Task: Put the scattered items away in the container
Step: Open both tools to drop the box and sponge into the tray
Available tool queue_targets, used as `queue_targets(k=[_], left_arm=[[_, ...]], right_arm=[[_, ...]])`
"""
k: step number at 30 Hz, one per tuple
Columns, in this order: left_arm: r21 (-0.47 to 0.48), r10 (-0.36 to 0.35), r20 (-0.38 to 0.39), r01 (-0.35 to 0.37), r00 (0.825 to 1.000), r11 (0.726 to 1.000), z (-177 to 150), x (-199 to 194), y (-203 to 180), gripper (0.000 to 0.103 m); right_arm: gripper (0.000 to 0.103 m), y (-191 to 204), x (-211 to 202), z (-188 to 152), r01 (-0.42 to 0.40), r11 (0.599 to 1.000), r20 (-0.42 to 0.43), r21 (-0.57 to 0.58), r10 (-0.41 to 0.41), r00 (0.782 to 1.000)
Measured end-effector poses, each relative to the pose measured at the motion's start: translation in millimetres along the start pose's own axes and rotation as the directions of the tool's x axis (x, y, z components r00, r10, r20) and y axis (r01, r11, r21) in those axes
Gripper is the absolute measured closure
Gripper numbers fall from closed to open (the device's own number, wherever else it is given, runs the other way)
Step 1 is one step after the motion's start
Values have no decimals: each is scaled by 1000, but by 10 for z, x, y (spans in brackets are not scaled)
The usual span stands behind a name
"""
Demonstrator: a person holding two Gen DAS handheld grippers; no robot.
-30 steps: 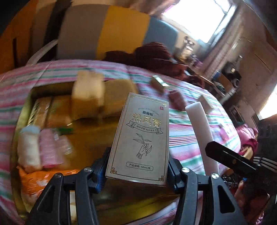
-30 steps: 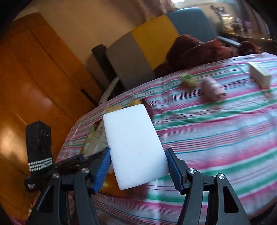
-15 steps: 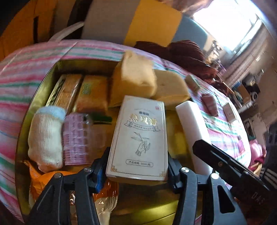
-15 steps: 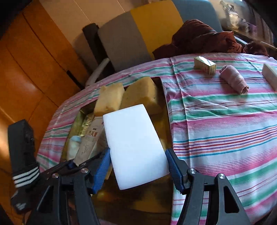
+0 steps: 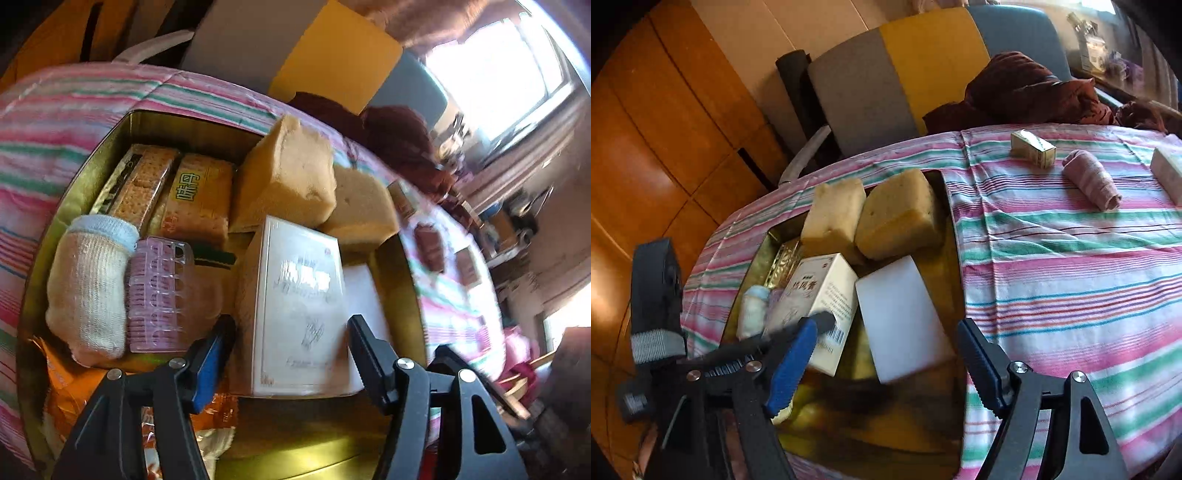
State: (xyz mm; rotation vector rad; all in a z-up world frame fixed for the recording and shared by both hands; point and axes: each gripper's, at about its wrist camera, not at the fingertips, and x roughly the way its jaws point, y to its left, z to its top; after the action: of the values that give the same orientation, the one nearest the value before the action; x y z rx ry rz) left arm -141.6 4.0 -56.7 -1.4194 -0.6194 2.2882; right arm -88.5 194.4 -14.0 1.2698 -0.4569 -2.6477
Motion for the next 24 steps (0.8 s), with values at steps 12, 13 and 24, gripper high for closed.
queue_targets(k=[12, 13, 24], left_arm=[[-54, -3, 73, 7, 997, 999, 98, -119, 82, 39], [-55, -6, 76, 10, 997, 998, 97, -125, 85, 39], [-34, -11, 119, 15, 993, 999, 126, -266, 43, 39]], right_arm=[[49, 272, 175, -173, -37, 990, -100, -139, 23, 995], [49, 295, 219, -178, -38, 988, -113, -148, 21, 993], [49, 346, 418, -117, -52, 986, -111, -160, 34, 993]])
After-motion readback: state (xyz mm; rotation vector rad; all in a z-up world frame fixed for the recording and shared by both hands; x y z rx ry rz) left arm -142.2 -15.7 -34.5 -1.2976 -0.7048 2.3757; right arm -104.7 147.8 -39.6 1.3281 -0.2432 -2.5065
